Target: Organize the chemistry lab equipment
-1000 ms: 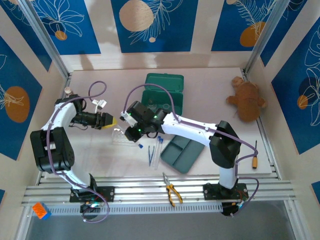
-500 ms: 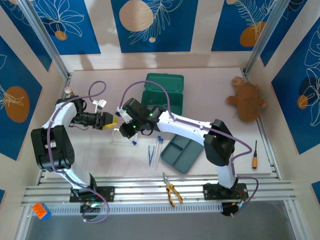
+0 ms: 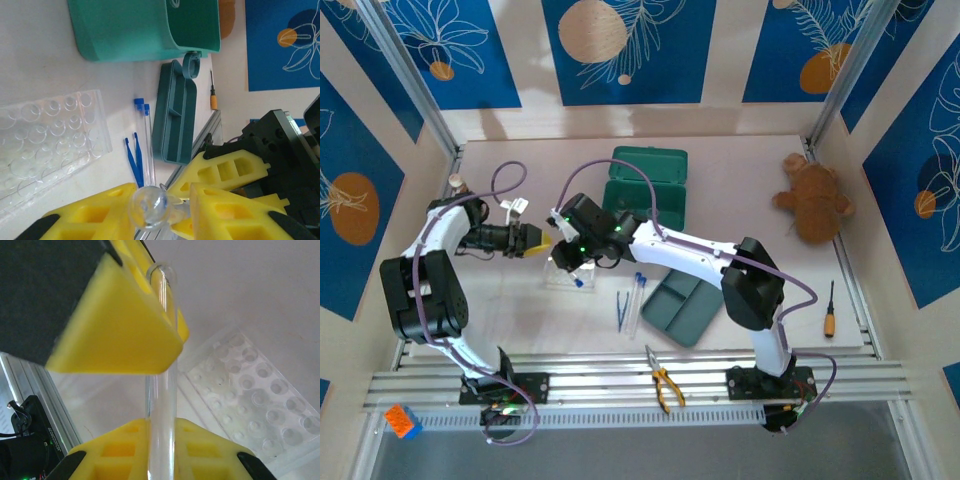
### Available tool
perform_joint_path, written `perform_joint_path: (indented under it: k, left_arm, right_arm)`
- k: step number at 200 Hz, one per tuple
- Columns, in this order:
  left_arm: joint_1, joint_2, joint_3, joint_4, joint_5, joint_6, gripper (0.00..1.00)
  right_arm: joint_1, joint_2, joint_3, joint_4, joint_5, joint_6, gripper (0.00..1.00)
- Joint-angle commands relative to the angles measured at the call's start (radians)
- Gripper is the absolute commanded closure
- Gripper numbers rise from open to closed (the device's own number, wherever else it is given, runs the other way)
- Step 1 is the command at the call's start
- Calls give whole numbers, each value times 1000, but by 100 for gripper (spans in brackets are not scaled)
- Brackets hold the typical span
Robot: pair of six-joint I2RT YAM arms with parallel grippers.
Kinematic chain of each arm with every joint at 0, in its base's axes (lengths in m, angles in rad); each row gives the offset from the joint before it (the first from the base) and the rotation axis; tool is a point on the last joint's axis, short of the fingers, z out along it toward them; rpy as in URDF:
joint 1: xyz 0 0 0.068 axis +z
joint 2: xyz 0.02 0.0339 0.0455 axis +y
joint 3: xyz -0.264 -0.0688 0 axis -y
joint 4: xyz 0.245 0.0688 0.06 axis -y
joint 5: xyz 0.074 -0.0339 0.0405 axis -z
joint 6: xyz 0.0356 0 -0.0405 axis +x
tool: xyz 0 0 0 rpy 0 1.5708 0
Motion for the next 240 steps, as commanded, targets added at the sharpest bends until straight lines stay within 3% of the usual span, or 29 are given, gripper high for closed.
perform_joint_path:
  k: [1, 69, 94, 134, 160, 184, 216, 240]
  left_arm:
    - [20, -15, -12, -1, 42, 15, 73]
    - [24, -5, -3, -26, 63, 38, 92]
    - [31, 1, 6, -38, 76, 47, 93]
    - [57, 19, 29, -51, 93, 52, 94]
    - [84, 31, 52, -56, 115, 47, 94]
    - [109, 51, 74, -69, 158, 57, 94]
    - [135, 66, 95, -72, 219, 47, 94]
    - [140, 72, 111, -69, 235, 33, 94]
  right_arm:
    - [5, 16, 23, 16, -32, 22, 86]
    - [4, 20, 25, 35, -29, 31, 86]
    - [0, 17, 24, 37, -28, 32, 85]
    - [-16, -30, 2, 39, -30, 60, 63]
    - [-49, -125, -98, 106, -74, 147, 54]
    - [-102, -219, -270, 271, -167, 323, 51]
    - [-159, -322, -555, 670, -262, 598, 46]
    - [-168, -338, -627, 802, -285, 669, 46]
